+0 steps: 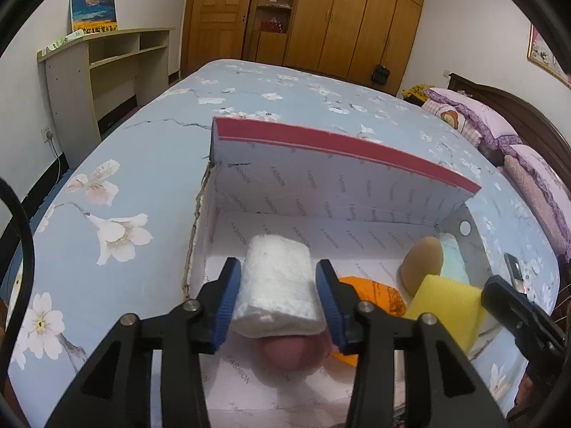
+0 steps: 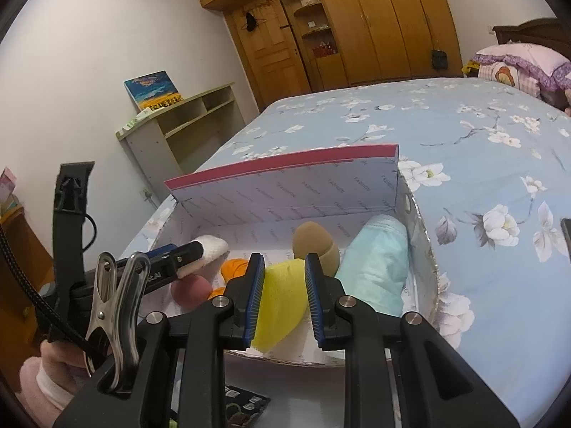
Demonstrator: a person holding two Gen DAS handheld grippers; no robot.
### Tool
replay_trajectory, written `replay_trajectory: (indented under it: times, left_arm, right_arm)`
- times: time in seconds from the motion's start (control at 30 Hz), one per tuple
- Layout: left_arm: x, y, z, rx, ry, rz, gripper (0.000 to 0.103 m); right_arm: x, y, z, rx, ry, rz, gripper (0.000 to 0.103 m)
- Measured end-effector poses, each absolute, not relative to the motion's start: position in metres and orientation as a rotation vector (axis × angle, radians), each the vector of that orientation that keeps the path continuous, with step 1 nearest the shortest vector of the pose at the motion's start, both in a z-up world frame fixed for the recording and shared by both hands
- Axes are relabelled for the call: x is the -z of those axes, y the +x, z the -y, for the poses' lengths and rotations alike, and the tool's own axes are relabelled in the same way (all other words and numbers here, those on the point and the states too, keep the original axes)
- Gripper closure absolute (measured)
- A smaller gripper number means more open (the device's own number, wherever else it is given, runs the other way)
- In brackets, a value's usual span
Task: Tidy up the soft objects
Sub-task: 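Open both tools to drop the towel and sponge into the box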
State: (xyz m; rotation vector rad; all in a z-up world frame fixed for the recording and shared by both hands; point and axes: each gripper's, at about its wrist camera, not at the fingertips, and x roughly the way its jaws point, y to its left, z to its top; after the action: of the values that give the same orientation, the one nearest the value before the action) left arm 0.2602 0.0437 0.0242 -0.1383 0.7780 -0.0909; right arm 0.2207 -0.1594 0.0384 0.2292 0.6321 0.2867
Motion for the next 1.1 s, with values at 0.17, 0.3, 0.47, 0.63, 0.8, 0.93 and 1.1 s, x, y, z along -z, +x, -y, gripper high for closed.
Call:
replay_trajectory:
  times: [0.17,0.3,0.47,0.63,0.8,0.93,1.1]
  left_arm:
    - [-0.030,0.252,-0.044,0.099,-0.133,-0.770,0.055]
    - [-0.036,0.242,-0.043,0.118,-0.124,-0.757,0.055]
    - [-0.041,0.230,-0.038,0.147,-0.110,-0.747,0.053]
    - [-0.045,0.216,-0.032,0.181,-0.080,-0.744,0.053]
    - [-0.048,0.204,-0.030,0.196,-0.078,-0.746,0.053]
    - [-0.051,0.198,-0.027,0.202,-0.067,-0.748,0.053]
    - [-0.054,0.188,-0.027,0.209,-0.078,-0.749,0.042]
  right_arm:
    - [-0.036,0.215,0.162,-0.269,0.212,-0.638,0.078]
    - [-0.033,0.211,0.168,-0.250,0.213,-0.648,0.078]
    - [-0.022,0.212,0.174,-0.194,0.211,-0.704,0.078]
    - [-0.006,0.216,0.177,-0.214,0.259,-0.754,0.078]
    - [-0.011,0.213,0.176,-0.253,0.270,-0.735,0.070]
    - [-0.018,0.205,0.176,-0.278,0.265,-0.707,0.065]
    - [-0.029,0.189,0.174,-0.299,0.238,-0.673,0.062]
